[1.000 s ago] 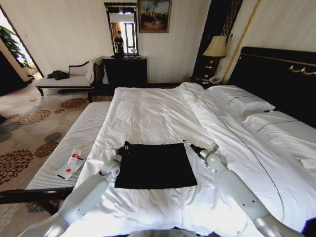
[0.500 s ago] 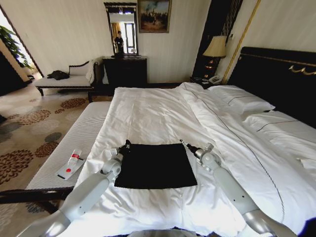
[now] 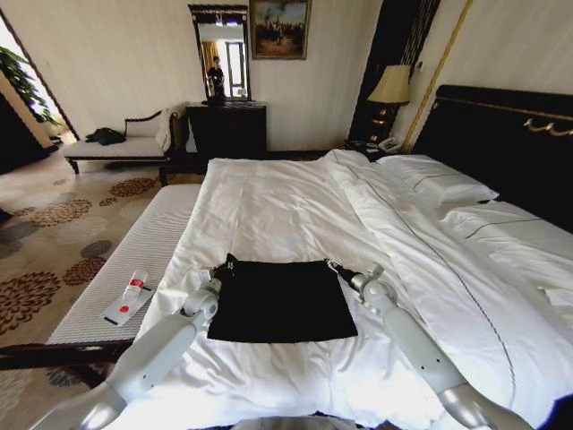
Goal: Fold the clothes on the bed.
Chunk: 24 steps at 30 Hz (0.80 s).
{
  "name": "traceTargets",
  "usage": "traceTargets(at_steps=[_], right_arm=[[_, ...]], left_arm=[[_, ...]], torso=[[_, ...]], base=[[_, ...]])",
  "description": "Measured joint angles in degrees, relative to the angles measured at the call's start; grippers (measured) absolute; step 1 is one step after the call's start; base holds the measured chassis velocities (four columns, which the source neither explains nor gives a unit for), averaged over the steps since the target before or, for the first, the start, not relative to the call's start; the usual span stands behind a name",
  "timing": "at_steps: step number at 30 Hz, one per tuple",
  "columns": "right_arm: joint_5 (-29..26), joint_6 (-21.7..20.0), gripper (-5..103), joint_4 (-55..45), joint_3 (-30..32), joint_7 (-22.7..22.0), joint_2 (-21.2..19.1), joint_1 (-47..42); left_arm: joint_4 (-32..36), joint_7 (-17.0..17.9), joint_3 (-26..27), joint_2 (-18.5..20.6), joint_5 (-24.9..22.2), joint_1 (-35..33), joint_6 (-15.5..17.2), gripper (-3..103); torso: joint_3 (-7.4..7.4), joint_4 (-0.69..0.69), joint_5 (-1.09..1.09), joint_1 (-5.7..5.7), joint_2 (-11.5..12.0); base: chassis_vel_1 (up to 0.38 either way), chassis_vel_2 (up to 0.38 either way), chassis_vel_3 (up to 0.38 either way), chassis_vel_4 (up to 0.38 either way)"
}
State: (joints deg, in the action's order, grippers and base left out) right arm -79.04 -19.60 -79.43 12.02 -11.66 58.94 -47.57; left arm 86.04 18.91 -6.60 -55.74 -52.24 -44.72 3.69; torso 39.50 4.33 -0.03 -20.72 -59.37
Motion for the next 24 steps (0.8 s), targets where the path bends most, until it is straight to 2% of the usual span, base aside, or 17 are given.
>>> traceTargets(at_steps=[1,2,4,5,6,7,9,10,11,12,13,16,24], right_arm=[[0.0,0.0,49,0.0,0.0,0.0,0.0,0.0],[0.0,0.0,49,-0.1,0.1,-0.1,0.0,-0.1],[0.0,0.3,38,-0.6,0.3,-0.3,0.0,-0.6],[0.0,0.3,38,-0.6,0.3,-0.3,0.0,-0.6],[0.0,0.4,33,-0.9,0.4,-0.4,0.0,-0.9],[0.0,0.5,33,-1.1,0.5,-0.5,0.0,-1.0],[0.0,0.6,22,-1.7,0.6,-0.6,0.0,-1.8],[0.0,0.6,22,-1.7,0.6,-0.6,0.0,-1.8],[0.0,0.7,12,-2.0,0.6,-0.7,0.0,-2.1],[0.1,0.7,12,-2.1,0.6,-0.7,0.0,-2.3],[0.1,0.8,6,-2.3,0.7,-0.8,0.1,-2.4],[0.2,1.0,1,-2.5,0.8,-0.9,0.1,-2.6],[0.3,2.0,1,-7.0,1.7,-2.2,-0.7,-3.2]], left_arm=[[0.1,0.0,0.0,0.0,0.0,0.0,0.0,2],[0.2,0.0,0.0,0.1,0.0,0.0,0.0,2],[0.3,0.1,0.0,0.4,0.0,0.0,0.0,2],[0.3,0.1,0.0,0.4,0.0,0.0,0.0,2],[0.3,0.1,0.1,0.4,0.0,0.0,0.0,2],[0.3,0.1,0.2,0.4,0.0,0.0,0.0,2],[0.2,0.1,0.3,0.4,0.6,0.1,0.1,2],[0.2,0.1,0.3,0.4,0.6,0.1,0.1,2],[0.2,0.1,0.4,0.4,0.6,0.3,0.1,2],[0.2,0.1,0.5,0.4,0.5,0.4,0.1,2],[0.3,0.2,0.5,0.4,0.4,0.4,0.1,2],[0.4,0.2,0.5,0.4,0.4,0.5,0.2,2],[2.3,0.7,1.7,1.2,0.6,-0.8,0.1,2]], torso=[[0.00,0.00,0.00,0.00,0.0],[0.00,0.00,0.00,0.00,0.0],[0.00,0.00,0.00,0.00,0.0],[0.00,0.00,0.00,0.00,0.0],[0.00,0.00,0.00,0.00,0.0],[0.00,0.00,0.00,0.00,0.0],[0.00,0.00,0.00,0.00,0.0],[0.00,0.00,0.00,0.00,0.0],[0.00,0.01,0.00,0.00,0.0],[0.00,0.00,0.00,0.00,0.0],[0.00,0.00,0.00,0.00,0.0],[0.00,0.00,0.00,0.00,0.0],[0.00,0.01,0.00,0.00,0.0]], base=[[0.000,0.000,0.000,0.000],[0.000,0.000,0.000,0.000],[0.000,0.000,0.000,0.000],[0.000,0.000,0.000,0.000],[0.000,0.000,0.000,0.000],[0.000,0.000,0.000,0.000],[0.000,0.000,0.000,0.000],[0.000,0.000,0.000,0.000],[0.000,0.000,0.000,0.000],[0.000,0.000,0.000,0.000],[0.000,0.000,0.000,0.000],[0.000,0.000,0.000,0.000],[0.000,0.000,0.000,0.000]])
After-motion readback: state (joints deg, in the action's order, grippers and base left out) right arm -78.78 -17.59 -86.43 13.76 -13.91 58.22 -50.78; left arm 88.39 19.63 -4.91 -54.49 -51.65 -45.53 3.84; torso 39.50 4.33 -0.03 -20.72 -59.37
